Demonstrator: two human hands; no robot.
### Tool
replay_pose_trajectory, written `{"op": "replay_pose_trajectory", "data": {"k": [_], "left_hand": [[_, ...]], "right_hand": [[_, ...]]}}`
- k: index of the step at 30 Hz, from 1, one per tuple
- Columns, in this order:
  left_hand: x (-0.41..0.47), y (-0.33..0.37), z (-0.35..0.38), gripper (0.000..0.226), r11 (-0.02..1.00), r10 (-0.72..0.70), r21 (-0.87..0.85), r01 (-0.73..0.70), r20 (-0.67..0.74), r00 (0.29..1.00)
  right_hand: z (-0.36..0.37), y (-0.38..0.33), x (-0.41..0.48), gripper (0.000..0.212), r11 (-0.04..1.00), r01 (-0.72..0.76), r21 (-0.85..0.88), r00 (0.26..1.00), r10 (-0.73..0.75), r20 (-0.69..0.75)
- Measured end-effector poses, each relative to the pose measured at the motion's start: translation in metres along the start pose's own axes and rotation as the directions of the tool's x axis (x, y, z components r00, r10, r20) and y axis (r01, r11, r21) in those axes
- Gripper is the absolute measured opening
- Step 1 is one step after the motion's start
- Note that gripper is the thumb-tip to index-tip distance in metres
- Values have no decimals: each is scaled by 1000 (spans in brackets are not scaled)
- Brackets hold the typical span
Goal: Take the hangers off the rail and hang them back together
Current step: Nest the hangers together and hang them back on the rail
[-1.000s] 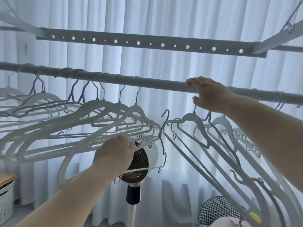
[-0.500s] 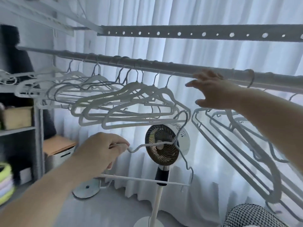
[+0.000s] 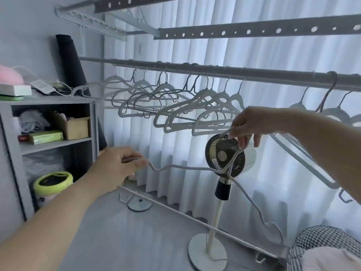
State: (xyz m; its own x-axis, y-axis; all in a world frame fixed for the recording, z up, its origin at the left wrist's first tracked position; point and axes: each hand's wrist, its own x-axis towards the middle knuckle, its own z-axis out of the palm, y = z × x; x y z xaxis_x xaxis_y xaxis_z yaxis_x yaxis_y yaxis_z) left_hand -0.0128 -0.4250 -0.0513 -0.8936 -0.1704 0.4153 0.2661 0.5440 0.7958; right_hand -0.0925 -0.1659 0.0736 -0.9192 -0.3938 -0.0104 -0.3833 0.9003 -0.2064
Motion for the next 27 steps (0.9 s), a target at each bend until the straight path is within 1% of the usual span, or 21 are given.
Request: {"op": "replay_pose_trajectory", "data": {"k": [2,3,4,5,7,8,9,11,13,14,16,18,19,20,22,24,26,27], "left_hand": [[-13,-14,-18,15,996,-44,78,46,-25,999],[-20,-20,-26,10,989,-67,126,75,-64,996],[-26,-25,-32,10,977,-83,188,105,-121,989],[-34,-29,-38,20,959,-84,253,125,-168,982],[-50,-31,-46,31,940,-56,321,114,-185,981],[-57,-30,-48,33,941,-56,323,104,-154,986],[-64,-27,-46,32,951,-77,293,104,-102,992],[-78,-18,-39,30,975,-177,150,167,54,983],[-89,-9,-32,33,971,-234,-1,240,221,947],[-93,-5,-29,36,964,-242,-28,263,301,922],[-101,1,-25,44,958,-251,-14,285,436,864],[-105,3,-23,55,953,-256,-5,301,515,818],[-106,3,-22,60,952,-261,4,305,528,808],[-106,2,-21,63,954,-265,16,300,519,813],[-104,-2,-19,55,966,-250,57,253,461,851],[-100,-6,-16,39,975,-218,61,212,410,886],[-97,-4,-13,28,979,-195,29,202,413,890],[-95,-2,-11,22,980,-190,24,199,417,889]], "right_hand": [[15,-25,-5,30,999,23,24,1000,-23,-4],[23,-36,-7,29,998,38,55,999,-38,-8],[31,-47,-8,27,993,54,102,999,-52,-17],[38,-58,-9,22,985,69,157,997,-65,-31],[49,-80,-12,10,962,80,262,996,-66,-60],[54,-90,-15,7,947,79,311,996,-60,-70],[59,-100,-17,13,930,78,359,996,-54,-76],[67,-117,-20,24,873,79,481,995,-42,-88],[74,-134,-20,28,788,87,609,993,-20,-116],[76,-141,-20,27,741,83,667,992,0,-124],[81,-153,-22,19,635,66,770,992,38,-117],[82,-159,-23,13,545,47,837,993,65,-98],[82,-160,-23,16,517,42,855,992,82,-98],[82,-159,-23,19,493,39,869,990,101,-102],[83,-154,-22,22,466,29,884,987,129,-100],[84,-147,-22,24,481,15,877,986,139,-93],[82,-137,-24,22,526,-6,851,984,154,-88],[80,-131,-25,22,564,-19,826,983,163,-89]]}}
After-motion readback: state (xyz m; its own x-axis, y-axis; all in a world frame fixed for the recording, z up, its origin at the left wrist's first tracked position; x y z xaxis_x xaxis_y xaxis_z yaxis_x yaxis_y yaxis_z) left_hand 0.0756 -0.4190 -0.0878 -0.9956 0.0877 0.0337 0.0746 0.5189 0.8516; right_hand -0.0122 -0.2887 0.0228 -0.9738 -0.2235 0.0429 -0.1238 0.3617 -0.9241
